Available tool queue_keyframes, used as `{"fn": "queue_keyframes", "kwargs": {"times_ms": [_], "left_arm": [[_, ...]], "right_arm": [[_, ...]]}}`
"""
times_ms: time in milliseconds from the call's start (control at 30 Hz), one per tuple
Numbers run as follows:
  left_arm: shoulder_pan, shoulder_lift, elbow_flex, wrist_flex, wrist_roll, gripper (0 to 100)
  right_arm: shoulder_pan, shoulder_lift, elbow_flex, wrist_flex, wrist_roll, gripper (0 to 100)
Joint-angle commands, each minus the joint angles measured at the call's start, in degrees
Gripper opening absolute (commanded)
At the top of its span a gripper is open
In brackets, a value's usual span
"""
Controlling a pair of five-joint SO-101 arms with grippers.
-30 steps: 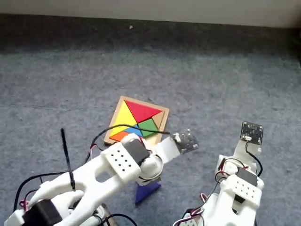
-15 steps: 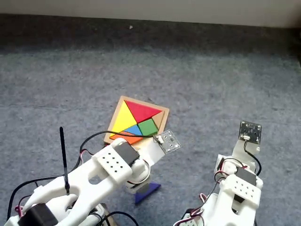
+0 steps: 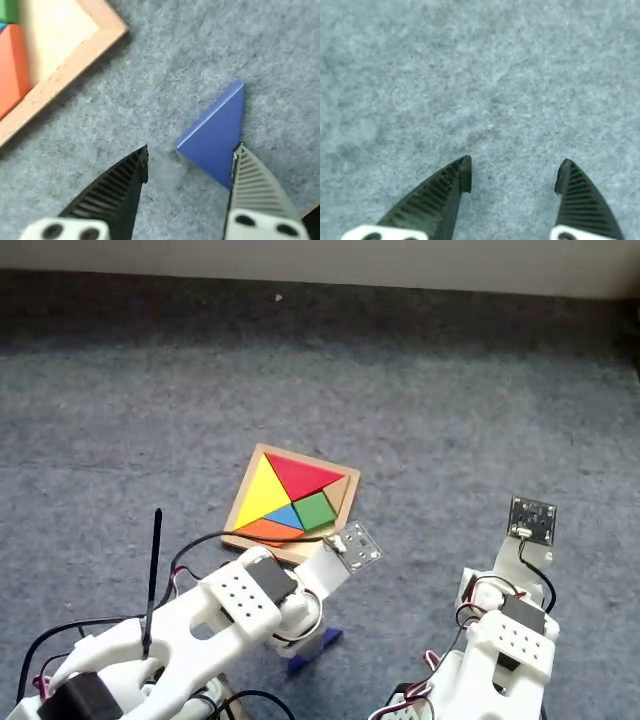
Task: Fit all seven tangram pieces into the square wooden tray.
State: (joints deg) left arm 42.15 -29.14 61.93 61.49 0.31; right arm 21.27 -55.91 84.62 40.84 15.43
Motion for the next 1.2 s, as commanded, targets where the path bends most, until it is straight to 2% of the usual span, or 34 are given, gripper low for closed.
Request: {"fn": "queue_keyframes", "kwargs": {"times_ms": [0, 633, 1000, 1167], "left_arm": [[1.1, -1.27, -0.04, -1.05, 1.67, 27], [1.54, -0.84, 0.13, -2.99, 1.76, 27], [1.27, 19.91, -13.32, 1.41, 4.4, 27], [1.54, 19.82, -13.67, 1.41, 4.13, 17]], "right_arm": [[-0.57, -0.4, -1.1, -2.59, 0.0, 26.5], [-0.57, -0.75, -0.04, -2.86, 0.0, 26.5], [-0.57, -0.75, 0.04, -2.86, 0.0, 26.5], [-0.57, -0.75, 0.04, -2.86, 0.0, 26.5]]}}
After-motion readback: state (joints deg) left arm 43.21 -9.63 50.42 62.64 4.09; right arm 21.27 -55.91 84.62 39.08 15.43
